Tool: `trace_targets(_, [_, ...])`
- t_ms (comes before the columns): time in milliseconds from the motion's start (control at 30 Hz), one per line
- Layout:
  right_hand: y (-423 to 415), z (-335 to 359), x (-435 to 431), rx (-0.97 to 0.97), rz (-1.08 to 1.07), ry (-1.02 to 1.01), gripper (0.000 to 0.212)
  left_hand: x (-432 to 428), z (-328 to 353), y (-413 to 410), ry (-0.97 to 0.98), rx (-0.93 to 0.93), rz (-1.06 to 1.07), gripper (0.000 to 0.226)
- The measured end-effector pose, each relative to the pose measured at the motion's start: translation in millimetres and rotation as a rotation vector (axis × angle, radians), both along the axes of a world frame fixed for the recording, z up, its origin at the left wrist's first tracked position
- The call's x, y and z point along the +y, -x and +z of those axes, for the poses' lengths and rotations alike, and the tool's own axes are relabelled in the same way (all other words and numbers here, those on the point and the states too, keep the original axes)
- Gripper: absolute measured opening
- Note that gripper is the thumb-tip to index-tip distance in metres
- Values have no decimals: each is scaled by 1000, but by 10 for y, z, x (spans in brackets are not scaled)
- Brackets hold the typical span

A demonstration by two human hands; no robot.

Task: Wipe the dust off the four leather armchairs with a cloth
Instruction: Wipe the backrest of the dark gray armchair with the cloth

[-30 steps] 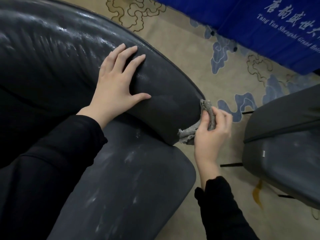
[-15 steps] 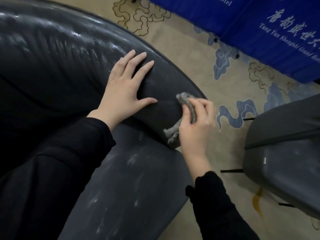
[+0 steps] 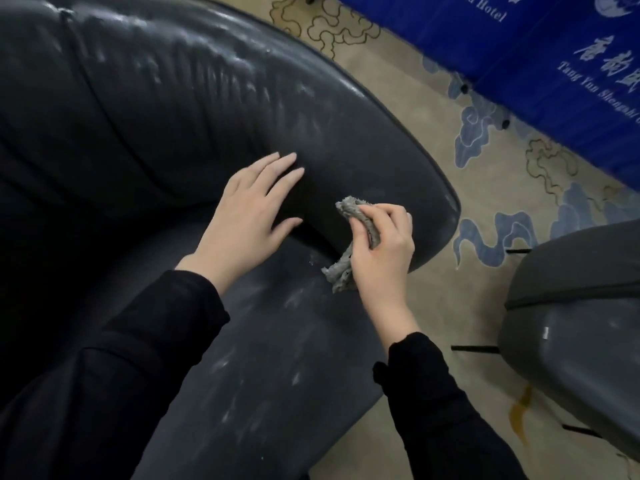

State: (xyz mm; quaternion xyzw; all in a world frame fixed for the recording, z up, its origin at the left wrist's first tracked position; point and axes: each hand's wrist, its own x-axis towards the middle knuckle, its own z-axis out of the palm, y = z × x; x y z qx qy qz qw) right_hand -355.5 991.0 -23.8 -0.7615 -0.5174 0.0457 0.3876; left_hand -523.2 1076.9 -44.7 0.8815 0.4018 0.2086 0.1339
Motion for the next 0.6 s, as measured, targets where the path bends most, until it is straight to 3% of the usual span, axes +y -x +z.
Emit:
trace_targets(400, [886,-294,-432,127,331,267,14,-1487,-444,1328,414,81,431,56])
trace_targets(600, [1191,-538,-502,83,664,402,14,-2220,-706,1644,571,87,780,54])
